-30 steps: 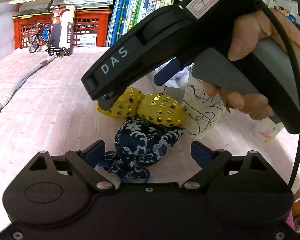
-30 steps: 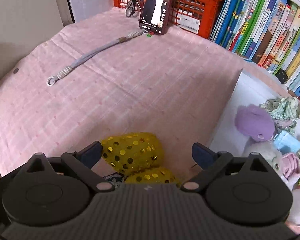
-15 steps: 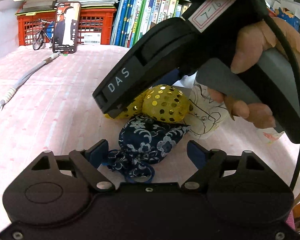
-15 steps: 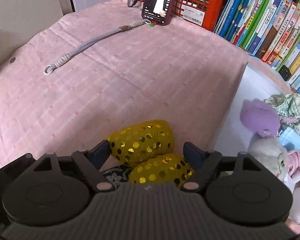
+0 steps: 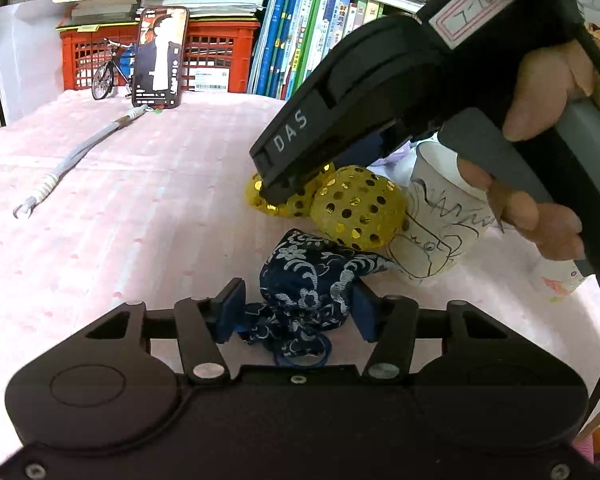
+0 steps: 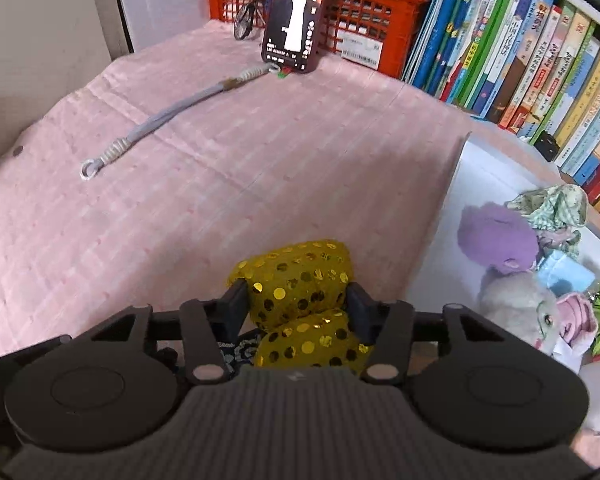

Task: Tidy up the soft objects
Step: 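Grasp the blue floral pouch with the left gripper while the right gripper grasps the gold sequined bow, then carry the floral pouch with the left gripper while the right gripper carries the gold bow over the box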

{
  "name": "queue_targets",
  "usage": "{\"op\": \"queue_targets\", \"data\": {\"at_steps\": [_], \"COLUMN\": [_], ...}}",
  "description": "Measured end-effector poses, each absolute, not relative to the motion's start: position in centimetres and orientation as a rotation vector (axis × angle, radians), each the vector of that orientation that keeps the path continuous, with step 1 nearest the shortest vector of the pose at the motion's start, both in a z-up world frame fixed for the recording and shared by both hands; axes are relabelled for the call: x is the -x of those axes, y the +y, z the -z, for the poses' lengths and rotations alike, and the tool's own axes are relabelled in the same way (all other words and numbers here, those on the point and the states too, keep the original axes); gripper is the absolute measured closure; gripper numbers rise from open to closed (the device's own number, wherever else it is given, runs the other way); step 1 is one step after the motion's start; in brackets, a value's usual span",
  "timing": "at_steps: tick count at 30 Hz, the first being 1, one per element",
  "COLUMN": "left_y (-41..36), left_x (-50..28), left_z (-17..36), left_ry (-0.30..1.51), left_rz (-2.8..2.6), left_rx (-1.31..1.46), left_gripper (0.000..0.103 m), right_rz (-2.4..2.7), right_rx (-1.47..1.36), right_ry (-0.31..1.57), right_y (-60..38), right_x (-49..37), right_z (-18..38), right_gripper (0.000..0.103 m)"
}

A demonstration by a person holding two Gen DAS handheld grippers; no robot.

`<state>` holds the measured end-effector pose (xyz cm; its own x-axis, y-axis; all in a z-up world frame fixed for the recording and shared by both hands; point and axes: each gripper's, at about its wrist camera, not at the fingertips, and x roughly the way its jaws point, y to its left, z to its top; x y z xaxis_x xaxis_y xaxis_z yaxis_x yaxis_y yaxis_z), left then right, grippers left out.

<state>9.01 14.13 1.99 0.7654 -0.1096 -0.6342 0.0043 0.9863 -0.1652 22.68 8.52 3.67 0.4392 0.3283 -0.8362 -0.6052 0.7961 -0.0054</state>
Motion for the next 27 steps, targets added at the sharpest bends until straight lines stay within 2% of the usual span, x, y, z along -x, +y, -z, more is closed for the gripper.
{"op": "queue_targets", "data": {"at_steps": [11, 27], "left_y": [13.9, 13.3], "left_x": [-8.4, -7.9], "left_z": [-3.0, -5.7], "left_ry": [0.697, 0.651], "left_rz": [0.023, -0.029], "left_rx": [0.158, 0.134], "left_gripper": [0.057, 0.060], "right_rz": [-0.606, -0.635], "right_rx": [0.284, 0.160], "right_ry": [0.890, 0.789], "right_y": [7.8, 5.3], "right_x": [-21.5, -20.1], "right_z": [-5.3, -8.3], "right_gripper": [0.049, 0.049]}}
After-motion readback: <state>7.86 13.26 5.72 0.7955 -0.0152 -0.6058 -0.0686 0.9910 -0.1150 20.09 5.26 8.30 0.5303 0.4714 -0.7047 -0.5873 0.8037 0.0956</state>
